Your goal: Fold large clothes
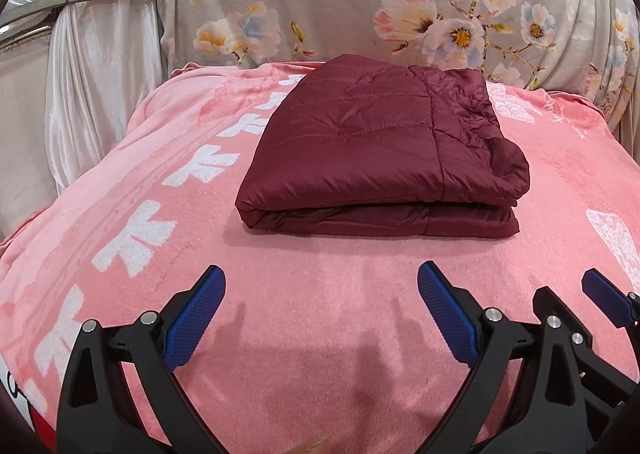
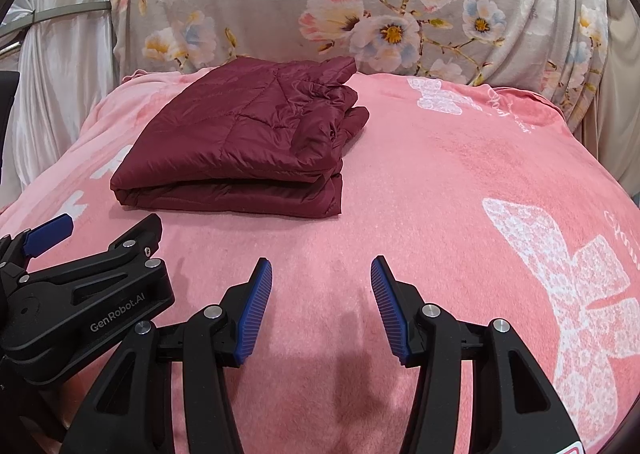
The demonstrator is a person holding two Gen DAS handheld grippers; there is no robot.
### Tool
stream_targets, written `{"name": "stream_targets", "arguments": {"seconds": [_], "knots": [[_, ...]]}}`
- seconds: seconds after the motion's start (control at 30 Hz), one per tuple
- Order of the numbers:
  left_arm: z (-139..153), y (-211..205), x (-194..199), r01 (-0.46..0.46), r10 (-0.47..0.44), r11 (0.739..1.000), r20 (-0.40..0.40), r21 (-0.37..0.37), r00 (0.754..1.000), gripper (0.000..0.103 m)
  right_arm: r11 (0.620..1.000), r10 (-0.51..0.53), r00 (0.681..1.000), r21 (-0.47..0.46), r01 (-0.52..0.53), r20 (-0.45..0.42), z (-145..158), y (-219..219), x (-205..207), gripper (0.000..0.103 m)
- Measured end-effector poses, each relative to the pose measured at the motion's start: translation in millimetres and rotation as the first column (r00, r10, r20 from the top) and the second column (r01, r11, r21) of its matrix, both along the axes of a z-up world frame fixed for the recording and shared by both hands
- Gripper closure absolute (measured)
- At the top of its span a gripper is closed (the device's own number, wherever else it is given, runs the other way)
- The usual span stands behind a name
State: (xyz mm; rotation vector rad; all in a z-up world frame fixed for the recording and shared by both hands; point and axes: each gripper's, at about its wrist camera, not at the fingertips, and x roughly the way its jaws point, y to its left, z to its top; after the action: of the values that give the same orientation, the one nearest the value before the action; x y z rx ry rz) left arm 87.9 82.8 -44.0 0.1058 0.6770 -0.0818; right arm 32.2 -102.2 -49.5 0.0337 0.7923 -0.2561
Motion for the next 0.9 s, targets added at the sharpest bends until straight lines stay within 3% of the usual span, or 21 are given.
{"name": "stream_targets", "arguments": {"seconds": [0.9], "knots": [[-1.7,-0.6,3.0,0.007,-0.007,1.000,-0.007,-0.001,1.000,0.009,1.000,0.007,1.000,0.001,-0.007,-0.001,0.4,-5.1,-0.8,0.052]]}}
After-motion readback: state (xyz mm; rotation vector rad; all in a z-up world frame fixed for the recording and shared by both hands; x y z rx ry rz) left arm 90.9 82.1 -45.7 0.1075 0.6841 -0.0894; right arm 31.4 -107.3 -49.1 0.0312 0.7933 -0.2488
